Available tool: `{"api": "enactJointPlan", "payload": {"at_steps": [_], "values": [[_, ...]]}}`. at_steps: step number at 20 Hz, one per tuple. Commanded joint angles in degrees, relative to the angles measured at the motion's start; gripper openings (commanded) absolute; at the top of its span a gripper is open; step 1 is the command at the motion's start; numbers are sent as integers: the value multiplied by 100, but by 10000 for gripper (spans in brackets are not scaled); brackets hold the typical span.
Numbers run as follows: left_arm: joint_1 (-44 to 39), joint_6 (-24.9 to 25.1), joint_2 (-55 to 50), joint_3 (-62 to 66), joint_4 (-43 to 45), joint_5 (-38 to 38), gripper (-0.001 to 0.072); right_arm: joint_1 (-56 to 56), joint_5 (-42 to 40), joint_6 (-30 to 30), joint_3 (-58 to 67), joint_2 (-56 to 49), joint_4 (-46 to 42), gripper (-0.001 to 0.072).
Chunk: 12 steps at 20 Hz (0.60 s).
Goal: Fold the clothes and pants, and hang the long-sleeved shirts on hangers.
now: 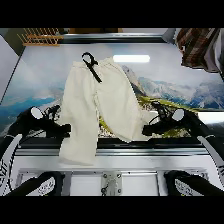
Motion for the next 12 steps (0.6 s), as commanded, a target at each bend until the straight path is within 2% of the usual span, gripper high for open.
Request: {"api": "enactJointPlan", "payload": {"at_steps": [1, 2, 3, 5, 7, 9, 10, 12], "values": [[-409, 7, 7, 39, -28, -251, 12, -9, -247, -170, -35, -256, 184, 167], [-560, 9, 20, 37, -125, -367, 13, -9, -258, -164, 120, -254, -17, 20], [-721, 9, 79, 39, -378, -448, 13, -11, -199, -72, 457, -234, -474, 14], [-1082, 11, 363, 39, -1283, -437, 13, -109, -151, 592, 1576, -197, -1764, 14], [-1644, 15, 732, 42, -2664, -212, 12, -354, -426, 1333, 2997, -219, -2649, 13], [-2479, 24, 1025, 103, -3456, 382, 12, -684, -898, 2124, 4334, -385, -2699, 13], [-3032, 20, 1078, 254, -3427, 772, 12, -811, -1069, 2487, 4870, -522, -2699, 13], [-3967, 22, 951, 682, -3136, 1443, 12, -951, -1119, 2649, 5705, -872, -2651, 21]]}}
